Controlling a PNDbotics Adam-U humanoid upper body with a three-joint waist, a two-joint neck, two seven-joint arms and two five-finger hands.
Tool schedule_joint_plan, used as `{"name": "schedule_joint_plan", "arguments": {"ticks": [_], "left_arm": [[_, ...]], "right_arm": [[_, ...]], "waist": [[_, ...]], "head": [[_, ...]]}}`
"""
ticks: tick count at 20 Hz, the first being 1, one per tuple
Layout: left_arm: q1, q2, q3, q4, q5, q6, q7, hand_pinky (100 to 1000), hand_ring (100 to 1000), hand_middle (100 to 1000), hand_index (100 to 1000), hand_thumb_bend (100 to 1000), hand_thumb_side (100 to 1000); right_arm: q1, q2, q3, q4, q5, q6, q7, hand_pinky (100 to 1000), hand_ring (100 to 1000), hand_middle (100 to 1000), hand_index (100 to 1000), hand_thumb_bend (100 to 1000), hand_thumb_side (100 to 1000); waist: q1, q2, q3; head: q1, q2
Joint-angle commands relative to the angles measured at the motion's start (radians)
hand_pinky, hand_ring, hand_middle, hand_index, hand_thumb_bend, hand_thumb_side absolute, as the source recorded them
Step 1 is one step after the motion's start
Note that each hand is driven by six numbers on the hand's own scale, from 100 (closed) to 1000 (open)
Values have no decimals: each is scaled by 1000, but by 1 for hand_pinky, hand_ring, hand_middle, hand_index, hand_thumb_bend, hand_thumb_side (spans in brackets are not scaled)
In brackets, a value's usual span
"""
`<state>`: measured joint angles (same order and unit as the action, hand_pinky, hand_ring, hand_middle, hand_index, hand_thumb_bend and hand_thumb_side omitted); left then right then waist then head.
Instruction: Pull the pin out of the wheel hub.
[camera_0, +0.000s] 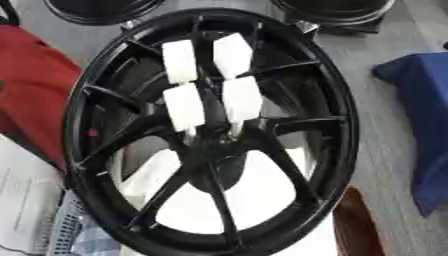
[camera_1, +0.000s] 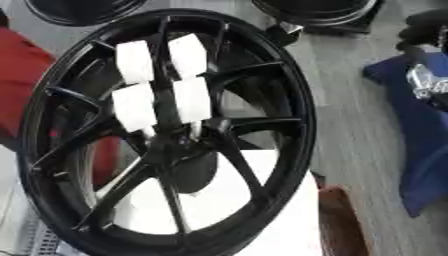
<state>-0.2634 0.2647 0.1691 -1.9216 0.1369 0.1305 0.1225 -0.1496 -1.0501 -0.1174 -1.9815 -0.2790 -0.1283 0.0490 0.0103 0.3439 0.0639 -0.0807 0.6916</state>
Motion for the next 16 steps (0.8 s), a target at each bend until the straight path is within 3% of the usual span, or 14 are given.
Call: {"name": "schedule_joint_plan", "arguments": {"ticks": [1,8,16], "left_arm": [[-9,33,-2,-13,-4,-3,-4,750,606,513,718,424,577],[-12,41,-8,-11,-5,-2,-11,749,606,513,718,425,577],[-13,50,-16,-9,-5,-1,-21,749,606,513,717,425,579]], "right_arm": [[-44,-142,15,-18,4,1,45,893,724,681,777,172,175],[-175,-300,94,-18,36,45,178,875,736,682,770,275,220],[-300,-371,183,-18,172,36,365,857,754,690,766,406,293]], "waist": [[-3,-23,5],[-19,-21,28],[-40,-19,53]], "head": [[-6,-17],[-25,-16],[-48,-17]]}}
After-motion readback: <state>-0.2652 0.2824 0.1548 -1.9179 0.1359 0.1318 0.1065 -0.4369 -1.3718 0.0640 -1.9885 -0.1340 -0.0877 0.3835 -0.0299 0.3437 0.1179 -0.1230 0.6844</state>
